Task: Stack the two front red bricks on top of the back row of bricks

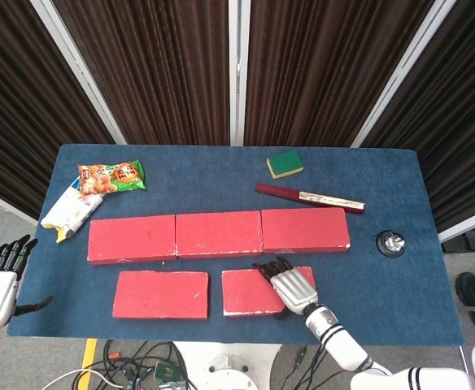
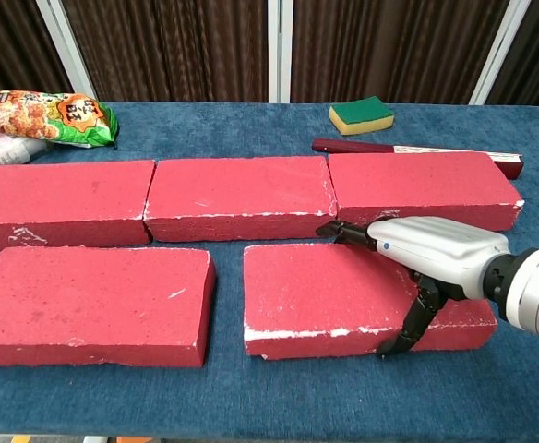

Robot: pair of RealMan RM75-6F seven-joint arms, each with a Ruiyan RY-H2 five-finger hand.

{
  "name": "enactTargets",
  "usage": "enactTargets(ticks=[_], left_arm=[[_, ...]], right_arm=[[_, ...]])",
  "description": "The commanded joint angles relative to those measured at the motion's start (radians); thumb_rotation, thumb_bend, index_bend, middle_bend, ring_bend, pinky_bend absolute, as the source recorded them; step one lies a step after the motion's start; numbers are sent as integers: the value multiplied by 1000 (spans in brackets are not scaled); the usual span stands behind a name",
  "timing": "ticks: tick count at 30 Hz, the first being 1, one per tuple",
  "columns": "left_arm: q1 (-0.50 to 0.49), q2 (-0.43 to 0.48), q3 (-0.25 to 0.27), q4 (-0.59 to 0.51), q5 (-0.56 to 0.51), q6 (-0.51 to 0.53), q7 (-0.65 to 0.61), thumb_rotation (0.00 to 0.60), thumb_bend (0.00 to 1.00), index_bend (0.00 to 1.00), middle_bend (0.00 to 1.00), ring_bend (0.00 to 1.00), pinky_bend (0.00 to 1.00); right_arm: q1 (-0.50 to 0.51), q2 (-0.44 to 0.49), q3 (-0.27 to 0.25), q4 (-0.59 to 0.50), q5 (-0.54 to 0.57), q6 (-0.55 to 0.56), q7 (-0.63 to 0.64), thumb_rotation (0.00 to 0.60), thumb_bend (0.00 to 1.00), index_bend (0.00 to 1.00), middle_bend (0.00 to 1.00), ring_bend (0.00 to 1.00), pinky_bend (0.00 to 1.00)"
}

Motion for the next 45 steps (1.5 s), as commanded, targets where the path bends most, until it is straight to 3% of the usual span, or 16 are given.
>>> enactTargets(ticks=[1, 12, 17, 24, 28, 35, 45], left_arm=[[1, 0, 0, 1, -2, -1, -1, 600, 0, 36, 0, 0, 0], [0, 4, 0, -8, 2, 2, 2, 600, 0, 36, 0, 0, 0], [1, 6, 0, -11, 4, 4, 1, 600, 0, 36, 0, 0, 0], [2, 15, 0, -16, 5, 5, -1, 600, 0, 36, 0, 0, 0], [1, 17, -3, -17, -1, 3, -15, 600, 0, 36, 0, 0, 0], [0, 19, -4, -5, -4, -3, -41, 600, 0, 36, 0, 0, 0], [2, 20, -1, -1, 3, 3, -51, 600, 0, 36, 0, 0, 0]], right_arm=[[-3, -2, -4, 4, -8, 6, 8, 600, 26, 0, 205, 157, 84], [-33, 95, -8, -108, -143, 95, 58, 600, 45, 0, 240, 173, 111], [-10, 151, 47, -153, -159, 104, 69, 600, 45, 0, 240, 173, 112], [109, 181, 194, -119, -17, 9, 43, 600, 45, 0, 195, 173, 89], [189, 185, 247, -79, 81, -60, 20, 600, 32, 0, 183, 172, 78], [299, 134, 270, 48, 202, -112, -36, 600, 38, 0, 184, 172, 59], [387, 55, 244, 203, 302, -186, -10, 600, 46, 0, 189, 172, 51]])
